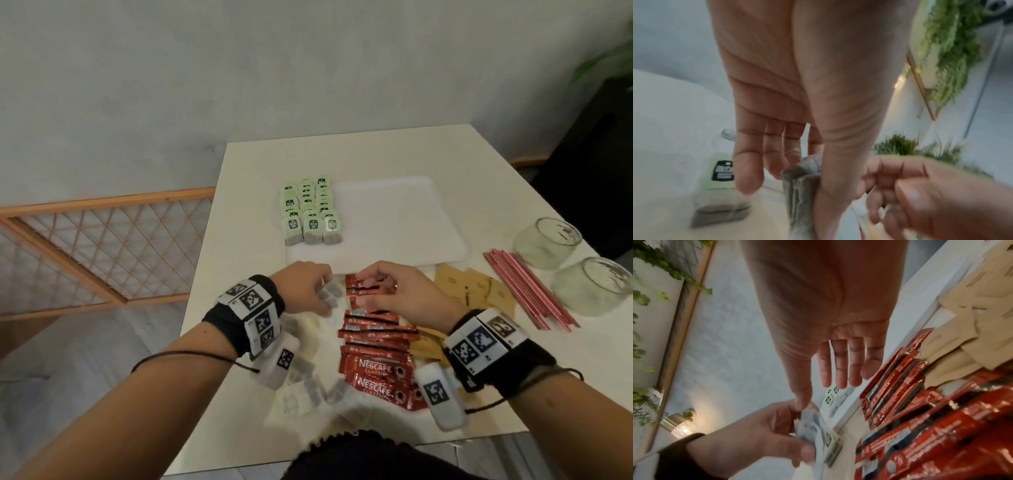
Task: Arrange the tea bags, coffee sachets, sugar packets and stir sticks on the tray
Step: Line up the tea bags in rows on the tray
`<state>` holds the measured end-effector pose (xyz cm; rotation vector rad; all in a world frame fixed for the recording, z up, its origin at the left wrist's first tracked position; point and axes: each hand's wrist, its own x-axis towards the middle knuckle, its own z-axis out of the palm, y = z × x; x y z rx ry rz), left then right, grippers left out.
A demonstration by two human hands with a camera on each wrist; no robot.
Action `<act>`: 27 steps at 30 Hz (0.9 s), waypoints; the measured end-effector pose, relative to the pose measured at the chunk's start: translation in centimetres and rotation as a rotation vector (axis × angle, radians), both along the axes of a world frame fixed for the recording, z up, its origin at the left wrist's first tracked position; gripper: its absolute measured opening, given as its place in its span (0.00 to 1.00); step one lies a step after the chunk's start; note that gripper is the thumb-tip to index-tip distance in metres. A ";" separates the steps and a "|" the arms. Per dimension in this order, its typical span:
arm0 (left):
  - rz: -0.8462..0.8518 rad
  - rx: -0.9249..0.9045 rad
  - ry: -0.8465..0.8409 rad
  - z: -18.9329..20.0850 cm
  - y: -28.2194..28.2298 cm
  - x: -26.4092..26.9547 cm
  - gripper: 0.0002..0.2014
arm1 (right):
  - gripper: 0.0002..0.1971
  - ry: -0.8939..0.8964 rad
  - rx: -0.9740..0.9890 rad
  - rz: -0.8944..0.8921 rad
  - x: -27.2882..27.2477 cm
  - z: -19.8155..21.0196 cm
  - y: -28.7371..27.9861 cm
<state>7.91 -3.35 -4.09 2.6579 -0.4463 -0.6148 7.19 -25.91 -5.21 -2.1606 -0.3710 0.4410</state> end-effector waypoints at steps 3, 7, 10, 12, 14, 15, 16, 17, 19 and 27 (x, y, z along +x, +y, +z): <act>0.163 -0.302 0.060 1.0 -0.5 -0.6 0.17 | 0.24 0.015 -0.012 0.102 -0.9 0.3 0.4; 0.243 -0.442 0.151 1.0 -1.2 -1.3 0.18 | 0.15 -0.098 0.023 0.098 -1.3 -0.1 0.6; 0.221 -0.483 0.208 1.2 -1.1 -1.6 0.18 | 0.04 -0.125 0.066 0.037 -1.3 0.0 0.6; 0.251 -0.511 0.228 1.4 -0.4 -1.3 0.18 | 0.03 -0.126 0.052 0.006 -1.2 0.2 0.5; 0.374 -0.517 0.131 1.5 1.0 -0.4 0.18 | 0.04 -0.130 0.033 -0.033 -1.0 0.6 0.3; 0.439 -0.471 0.037 1.3 1.9 0.3 0.17 | 0.05 -0.140 0.020 -0.047 -0.8 0.6 0.0; 0.484 -0.374 -0.057 1.1 2.9 1.1 0.17 | 0.06 -0.170 -0.016 -0.048 -0.7 0.7 -0.2; 0.503 -0.243 -0.120 0.8 3.8 1.8 0.17 | 0.07 -0.217 -0.073 -0.038 -0.6 0.8 -0.5; 0.494 -0.027 -0.128 -0.2 4.7 2.5 0.21 | 0.07 -0.296 -0.173 -0.018 -0.2 1.0 -0.8; 0.426 0.156 -0.040 -2.9 4.2 3.1 0.17 | 0.02 -0.310 -0.236 0.029 0.3 1.1 -1.3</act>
